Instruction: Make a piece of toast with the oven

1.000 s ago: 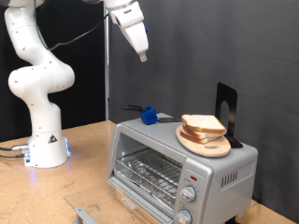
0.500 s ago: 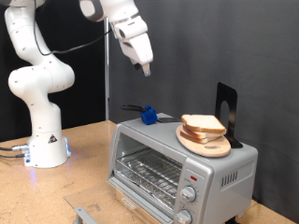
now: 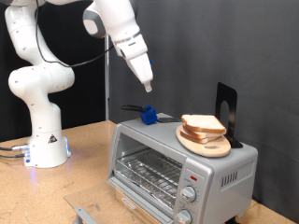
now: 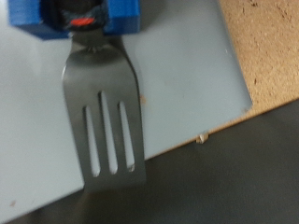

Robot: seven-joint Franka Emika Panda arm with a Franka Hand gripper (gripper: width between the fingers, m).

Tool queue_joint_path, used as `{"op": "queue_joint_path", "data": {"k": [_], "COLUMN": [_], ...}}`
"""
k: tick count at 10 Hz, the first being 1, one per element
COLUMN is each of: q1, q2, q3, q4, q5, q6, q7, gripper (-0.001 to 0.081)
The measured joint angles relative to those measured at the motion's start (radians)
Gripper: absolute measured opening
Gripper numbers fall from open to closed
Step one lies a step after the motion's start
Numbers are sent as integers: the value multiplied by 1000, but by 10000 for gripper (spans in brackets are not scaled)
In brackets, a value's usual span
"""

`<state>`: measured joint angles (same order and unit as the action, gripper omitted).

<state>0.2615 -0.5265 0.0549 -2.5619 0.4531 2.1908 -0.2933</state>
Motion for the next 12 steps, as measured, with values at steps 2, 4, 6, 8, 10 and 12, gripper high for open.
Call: {"op": "queue_joint_path", "data": {"k": [2,4,6,8,10,12], "q1": [-4,-5,-5,-5,1,18], "q2": [22,41,66,98,126,143], "q3": [14,18,18,18,19,20], "q4": [-29,-53,-61,-62,-61,-61], "q5": [-18,-27,-27,-27,-25,-13], "q6": [46,110,158,187,203,234], "q7": [0,0,-1,-5,-27,-75], "gripper": [808,808,808,808,808,808]}}
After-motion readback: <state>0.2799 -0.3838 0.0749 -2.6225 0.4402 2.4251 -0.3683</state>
